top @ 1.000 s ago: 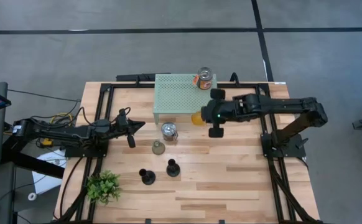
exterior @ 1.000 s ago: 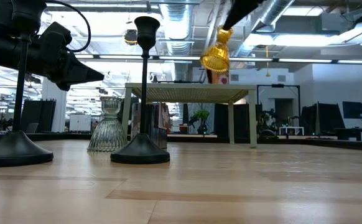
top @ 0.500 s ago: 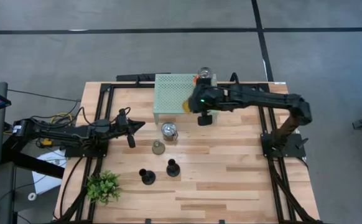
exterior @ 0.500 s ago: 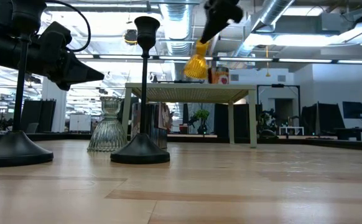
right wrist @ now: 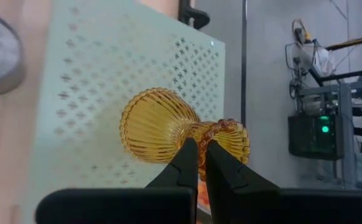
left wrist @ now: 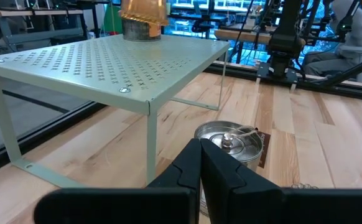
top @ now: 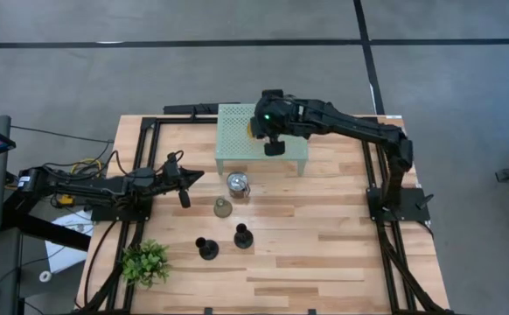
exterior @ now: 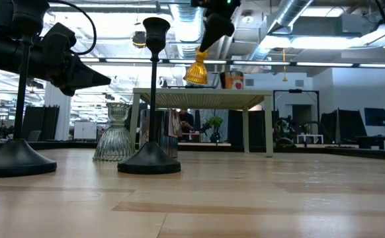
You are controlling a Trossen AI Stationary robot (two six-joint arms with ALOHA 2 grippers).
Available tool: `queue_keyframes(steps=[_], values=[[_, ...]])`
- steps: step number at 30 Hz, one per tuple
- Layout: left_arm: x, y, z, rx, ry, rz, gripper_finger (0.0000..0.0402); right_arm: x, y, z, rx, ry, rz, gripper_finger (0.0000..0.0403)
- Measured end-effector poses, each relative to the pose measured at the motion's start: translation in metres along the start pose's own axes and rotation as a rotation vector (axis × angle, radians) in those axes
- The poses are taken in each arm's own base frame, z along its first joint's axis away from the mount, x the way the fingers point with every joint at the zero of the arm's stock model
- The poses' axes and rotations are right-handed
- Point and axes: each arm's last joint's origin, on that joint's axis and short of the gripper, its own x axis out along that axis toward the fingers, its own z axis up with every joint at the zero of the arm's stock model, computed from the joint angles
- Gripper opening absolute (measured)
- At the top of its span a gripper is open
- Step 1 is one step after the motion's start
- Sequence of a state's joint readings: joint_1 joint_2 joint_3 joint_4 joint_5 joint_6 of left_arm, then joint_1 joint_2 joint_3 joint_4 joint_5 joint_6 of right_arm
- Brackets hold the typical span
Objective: Pick & Place candle stick holders
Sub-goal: Put the yellow glass holder on the shelf
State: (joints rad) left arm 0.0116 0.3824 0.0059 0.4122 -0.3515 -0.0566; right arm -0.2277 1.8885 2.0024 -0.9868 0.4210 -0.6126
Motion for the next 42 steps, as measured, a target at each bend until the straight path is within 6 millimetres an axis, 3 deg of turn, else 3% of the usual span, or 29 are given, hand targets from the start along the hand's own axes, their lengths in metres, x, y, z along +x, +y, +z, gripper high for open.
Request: queue_keyframes(steps=[11, 42], values=[[0.000, 0.000, 0.000, 0.000, 0.000, 0.000, 0.0008, 0.028, -0.011, -0.006, -0.028, 0.097, -0.035, 0.0000], [0.000, 0.000, 0.000, 0.000, 0.000, 0.000, 0.0008, 0.033, -0.023, -0.013, 0.011, 0.081, -0.041, 0.0000]])
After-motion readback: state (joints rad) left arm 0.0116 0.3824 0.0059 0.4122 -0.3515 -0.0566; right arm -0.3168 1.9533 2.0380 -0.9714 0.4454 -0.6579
